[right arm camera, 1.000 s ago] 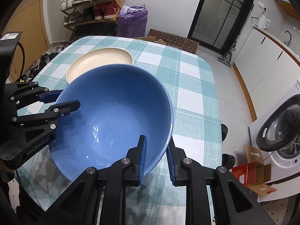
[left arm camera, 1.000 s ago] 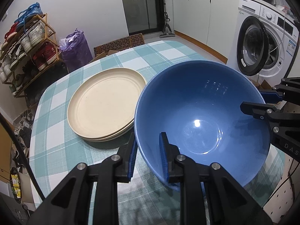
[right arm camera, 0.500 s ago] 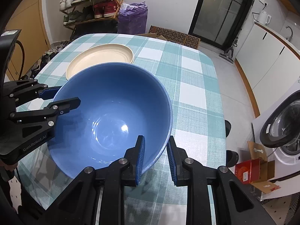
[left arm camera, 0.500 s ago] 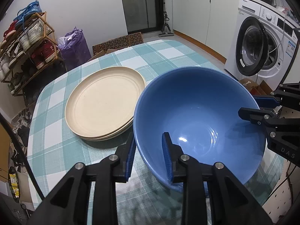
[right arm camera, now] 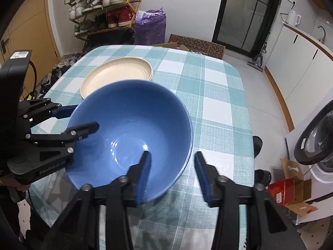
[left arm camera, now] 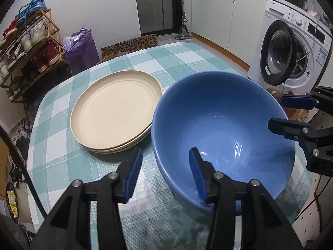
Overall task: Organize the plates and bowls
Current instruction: 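Open both tools and release the darker blue bowl into the light blue bowl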
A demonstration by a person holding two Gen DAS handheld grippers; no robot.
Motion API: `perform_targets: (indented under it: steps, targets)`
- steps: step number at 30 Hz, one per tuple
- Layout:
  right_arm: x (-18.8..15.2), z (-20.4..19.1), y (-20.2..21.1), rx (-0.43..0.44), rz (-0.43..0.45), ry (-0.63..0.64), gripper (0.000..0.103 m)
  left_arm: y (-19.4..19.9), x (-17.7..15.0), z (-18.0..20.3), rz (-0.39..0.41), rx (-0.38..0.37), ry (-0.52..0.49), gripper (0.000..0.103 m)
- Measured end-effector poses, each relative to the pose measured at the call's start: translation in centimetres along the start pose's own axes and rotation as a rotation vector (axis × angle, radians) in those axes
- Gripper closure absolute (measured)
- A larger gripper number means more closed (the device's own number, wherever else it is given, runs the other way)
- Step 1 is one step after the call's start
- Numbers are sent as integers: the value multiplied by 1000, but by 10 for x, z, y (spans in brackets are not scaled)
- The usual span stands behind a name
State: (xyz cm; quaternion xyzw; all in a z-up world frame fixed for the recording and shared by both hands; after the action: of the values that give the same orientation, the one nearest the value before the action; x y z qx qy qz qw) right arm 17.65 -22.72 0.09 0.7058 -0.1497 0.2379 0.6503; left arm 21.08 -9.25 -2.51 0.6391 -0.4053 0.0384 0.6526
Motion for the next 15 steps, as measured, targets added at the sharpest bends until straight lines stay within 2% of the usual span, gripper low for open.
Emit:
perform_targets:
  steps: [1,3,5,8,11,13,15]
  targets:
    - [0,0,1,6,2,-5,49,1,0,-1,2,-4,5,52]
    - [1,2,4,24,8,-21,31,3,-1,-5,6,-13,18,50]
    - [2,5,6,37,21,-49,22,3,-1,-7,6,-19,31,45]
    - [3,12,7,55,29,-96,16,9,-3,-14,33,-21,71,14]
    - [1,21,5,71,30,-164,7,13,-5,-19,54,-27,99,10]
    - [-2,26,4,90,33,-201,5,14,-6,-22,59,-37,117,5]
    - [-4,29,2,101,34,-224,1,14,-8,-23,64,-37,131,4]
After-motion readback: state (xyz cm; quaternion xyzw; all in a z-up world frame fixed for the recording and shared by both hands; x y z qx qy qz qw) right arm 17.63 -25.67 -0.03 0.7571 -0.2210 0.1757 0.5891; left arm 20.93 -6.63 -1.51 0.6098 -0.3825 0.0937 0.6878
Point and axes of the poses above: each gripper's, at about its wrist camera, not at the fingertips, and y roughly against the way its jaws point, z to its right, x to its top, the point moved 2 cm from there along -y, roughly the way its jaws point, and after that the axes turned 13 degrees about -y, right-handed, at the moved point
